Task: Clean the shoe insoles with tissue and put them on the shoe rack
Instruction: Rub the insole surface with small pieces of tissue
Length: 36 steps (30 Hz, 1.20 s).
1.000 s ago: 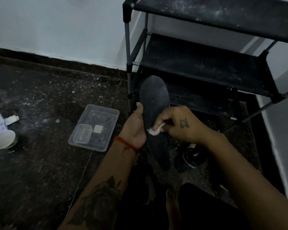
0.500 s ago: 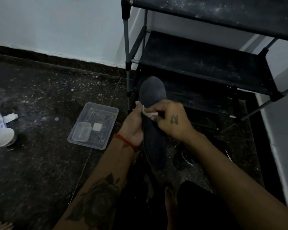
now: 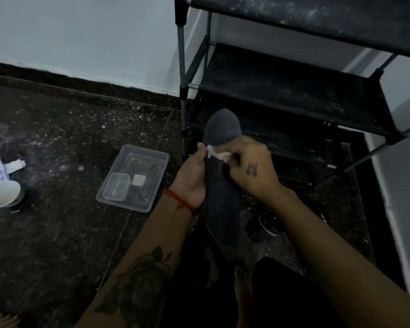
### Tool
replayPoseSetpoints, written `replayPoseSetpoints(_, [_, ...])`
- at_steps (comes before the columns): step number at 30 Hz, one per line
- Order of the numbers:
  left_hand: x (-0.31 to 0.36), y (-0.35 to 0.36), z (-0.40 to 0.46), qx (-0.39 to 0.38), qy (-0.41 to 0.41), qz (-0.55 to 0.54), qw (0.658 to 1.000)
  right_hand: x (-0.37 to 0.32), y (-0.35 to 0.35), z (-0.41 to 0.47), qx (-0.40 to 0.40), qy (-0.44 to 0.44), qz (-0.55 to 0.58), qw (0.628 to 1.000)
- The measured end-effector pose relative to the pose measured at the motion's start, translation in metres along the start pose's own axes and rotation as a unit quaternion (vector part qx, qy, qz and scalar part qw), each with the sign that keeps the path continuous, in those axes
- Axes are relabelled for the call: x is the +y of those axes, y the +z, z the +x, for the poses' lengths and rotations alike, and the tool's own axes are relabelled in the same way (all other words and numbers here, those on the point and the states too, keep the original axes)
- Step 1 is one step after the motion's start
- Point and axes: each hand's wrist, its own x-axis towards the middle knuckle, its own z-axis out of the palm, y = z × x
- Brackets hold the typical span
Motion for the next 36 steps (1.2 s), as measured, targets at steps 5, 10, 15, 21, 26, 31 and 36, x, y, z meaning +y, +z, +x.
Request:
replayPoseSetpoints(5, [0.003, -0.001, 0.001, 0.013, 0.002, -0.005, 1.0, 0.009, -0.015, 0.0, -0.13, 0.0, 0.053, 0.99])
replayPoseSetpoints(10, [0.0, 0.0, 0.0, -0.023, -0.027, -0.033, 0.999, 0.017, -0.014, -0.001, 0.068, 0.089, -0.016, 0.994])
replayPoseSetpoints(15, [-0.001, -0.002, 0.003, -0.02, -0.018, -0.017, 0.999, 0.002, 0.004, 0.0, 0.026, 0.006, 0.012, 1.0])
replayPoseSetpoints(21, [0.001, -0.001, 0.0, -0.025, -0.025, -0.019, 0.999, 0.01, -0.023, -0.004, -0.136, 0.065, 0.052, 0.987])
replayPoseSetpoints(26, [0.001, 0.001, -0.004, -0.055, -0.042, -0.081, 0.994, 0.013, -0.021, 0.002, 0.047, 0.171, 0.129, 0.976])
replayPoseSetpoints(31, [0.005, 0.0, -0.004, -0.077, -0.05, -0.079, 0.993, 0.009, -0.015, 0.003, -0.002, 0.213, 0.202, 0.956])
replayPoseSetpoints(36, [0.004, -0.001, -0.005, -0.084, -0.034, -0.099, 0.991, 0.009, -0.025, 0.001, -0.05, 0.186, 0.208, 0.959])
